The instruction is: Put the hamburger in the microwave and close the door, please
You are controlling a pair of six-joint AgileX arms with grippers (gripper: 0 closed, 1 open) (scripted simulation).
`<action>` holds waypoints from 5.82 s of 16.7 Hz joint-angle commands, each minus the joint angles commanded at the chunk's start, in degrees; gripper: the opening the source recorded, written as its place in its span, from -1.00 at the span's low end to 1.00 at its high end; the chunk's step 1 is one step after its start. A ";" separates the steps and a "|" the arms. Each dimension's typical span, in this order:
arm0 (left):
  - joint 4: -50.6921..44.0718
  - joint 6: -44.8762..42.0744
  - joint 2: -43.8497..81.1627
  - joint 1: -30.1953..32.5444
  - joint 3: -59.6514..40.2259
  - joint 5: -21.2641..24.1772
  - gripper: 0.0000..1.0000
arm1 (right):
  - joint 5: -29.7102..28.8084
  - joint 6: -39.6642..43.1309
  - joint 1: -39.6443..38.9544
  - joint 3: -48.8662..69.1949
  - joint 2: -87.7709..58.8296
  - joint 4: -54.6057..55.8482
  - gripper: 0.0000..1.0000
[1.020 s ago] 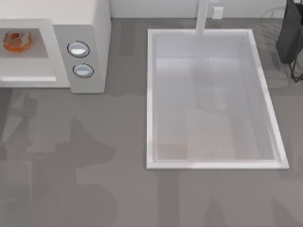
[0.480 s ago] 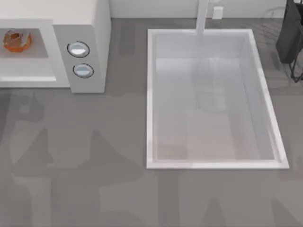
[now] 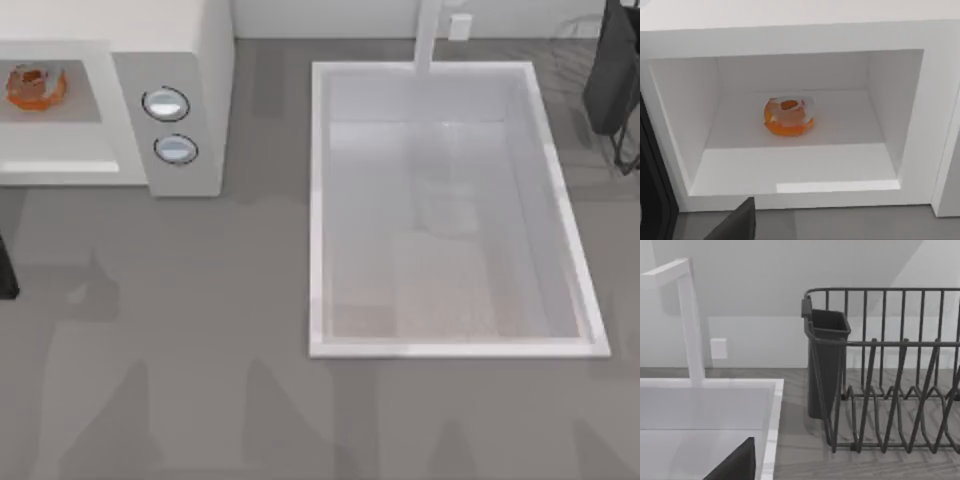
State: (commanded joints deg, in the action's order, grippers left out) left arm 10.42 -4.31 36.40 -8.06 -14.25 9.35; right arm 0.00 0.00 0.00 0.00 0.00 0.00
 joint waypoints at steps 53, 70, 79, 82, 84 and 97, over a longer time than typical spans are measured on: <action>-17.99 4.46 -45.08 -16.45 15.29 15.18 -1.00 | 0.00 0.00 0.00 0.00 0.00 0.00 1.00; -36.95 -22.63 8.13 -36.86 -24.64 23.97 -1.00 | 0.00 0.00 0.00 0.00 0.00 0.00 1.00; -50.96 -44.14 54.76 -49.55 -56.43 27.91 -1.00 | 0.00 0.00 0.00 0.00 0.00 0.00 1.00; -52.89 -47.29 60.78 -51.19 -61.60 28.71 -1.00 | 0.00 0.00 0.00 0.00 0.00 0.00 1.00; -53.24 -47.88 61.91 -51.47 -62.58 28.87 -1.00 | 0.00 0.00 0.00 0.00 0.00 0.00 1.00; -35.40 -48.06 67.34 -51.61 -50.83 28.78 -1.00 | 0.00 0.00 0.00 0.00 0.00 0.00 1.00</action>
State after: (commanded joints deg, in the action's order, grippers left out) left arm -24.98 -52.37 103.74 -59.67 -65.08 38.13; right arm 0.00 0.00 0.00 0.00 0.00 0.00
